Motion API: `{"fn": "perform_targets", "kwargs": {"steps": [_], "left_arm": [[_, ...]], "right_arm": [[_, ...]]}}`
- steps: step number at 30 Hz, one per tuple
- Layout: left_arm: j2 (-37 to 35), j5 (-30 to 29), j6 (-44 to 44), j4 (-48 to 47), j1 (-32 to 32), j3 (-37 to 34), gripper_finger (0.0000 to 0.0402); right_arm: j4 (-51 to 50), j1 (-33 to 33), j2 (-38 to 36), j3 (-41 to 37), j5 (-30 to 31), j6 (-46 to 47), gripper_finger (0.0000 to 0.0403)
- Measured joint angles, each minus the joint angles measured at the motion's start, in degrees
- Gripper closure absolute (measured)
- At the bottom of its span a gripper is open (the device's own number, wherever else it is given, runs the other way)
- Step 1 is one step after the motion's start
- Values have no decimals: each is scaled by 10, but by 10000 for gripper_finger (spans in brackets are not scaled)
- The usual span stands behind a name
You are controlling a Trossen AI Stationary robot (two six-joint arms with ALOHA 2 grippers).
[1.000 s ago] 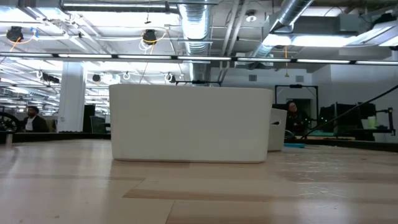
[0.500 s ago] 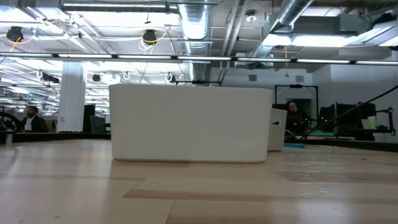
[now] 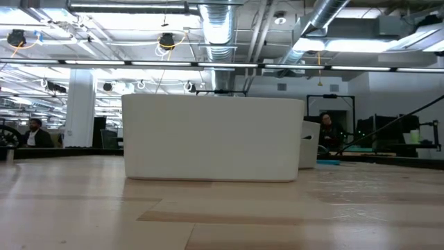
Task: Pick & Place Paint Supplies
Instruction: Put the green paint bottle into the yellow bin
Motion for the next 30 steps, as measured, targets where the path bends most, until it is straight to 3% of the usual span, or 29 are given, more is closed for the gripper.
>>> {"fn": "perform_targets", "kwargs": {"steps": [6, 17, 24, 30], "left_arm": [[-4, -13, -12, -84, 21, 0, 292], [-5, -14, 0, -202, 93, 17, 292], [12, -19, 82, -282, 180, 116, 292], [89, -21, 154, -390, 262, 248, 292]], "right_arm": [[-35, 15, 0, 0, 16, 19, 138], [-139, 64, 0, 0, 97, 85, 137], [-197, 77, -3, 0, 136, 118, 137], [-234, 77, -25, 0, 171, 126, 137]]}}
